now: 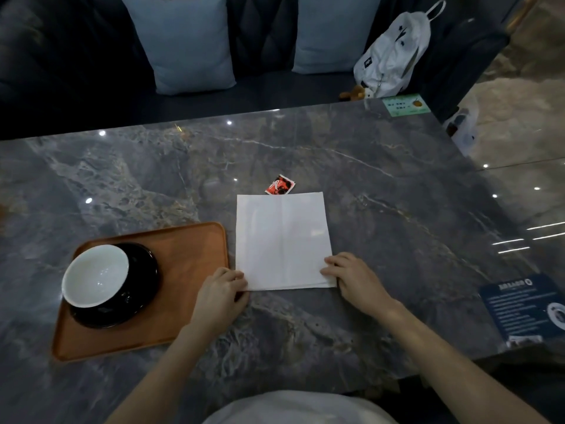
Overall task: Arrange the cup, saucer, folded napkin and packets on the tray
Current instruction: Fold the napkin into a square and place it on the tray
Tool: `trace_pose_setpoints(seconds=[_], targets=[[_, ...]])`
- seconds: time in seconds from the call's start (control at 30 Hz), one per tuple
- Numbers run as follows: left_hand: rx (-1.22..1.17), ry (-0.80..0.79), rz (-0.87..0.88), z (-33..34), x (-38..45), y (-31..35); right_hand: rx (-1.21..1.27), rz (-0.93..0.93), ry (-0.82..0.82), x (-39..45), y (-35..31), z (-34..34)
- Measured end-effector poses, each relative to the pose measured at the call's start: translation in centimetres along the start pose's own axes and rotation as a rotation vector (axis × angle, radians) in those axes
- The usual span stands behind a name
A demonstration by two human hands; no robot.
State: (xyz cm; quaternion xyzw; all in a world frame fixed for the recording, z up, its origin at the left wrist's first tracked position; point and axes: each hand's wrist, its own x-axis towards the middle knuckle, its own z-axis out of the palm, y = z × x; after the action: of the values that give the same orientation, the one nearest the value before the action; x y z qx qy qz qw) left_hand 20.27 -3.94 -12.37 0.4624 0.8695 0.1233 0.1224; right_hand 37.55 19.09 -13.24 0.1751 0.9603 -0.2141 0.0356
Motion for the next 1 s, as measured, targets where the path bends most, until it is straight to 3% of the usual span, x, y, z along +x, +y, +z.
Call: trace_pose_setpoints(seconds=[0.17, 0.43, 0.7, 1.0], targets=[[-0.113, 0.049, -0.082, -1.2, 2.1, 0.1, 0.117, 0.063, 0.049, 1.2, 0.3, -1.0], [-0.311, 0.127, -0.312, -3.8, 10.8, -1.1, 0.631, 0.467, 0.244, 8.6, 0.4, -3.9], [-0.315, 0.03, -0.45, -3.2, 16.1, -2.1, 0.735, 0.615, 0.253, 14.2, 1.4, -4.1], [-0.303, 0.082, -0.445, -2.4, 17.6, -3.5, 0.635, 0.638, 0.188, 16.0, 2.7, -4.0]])
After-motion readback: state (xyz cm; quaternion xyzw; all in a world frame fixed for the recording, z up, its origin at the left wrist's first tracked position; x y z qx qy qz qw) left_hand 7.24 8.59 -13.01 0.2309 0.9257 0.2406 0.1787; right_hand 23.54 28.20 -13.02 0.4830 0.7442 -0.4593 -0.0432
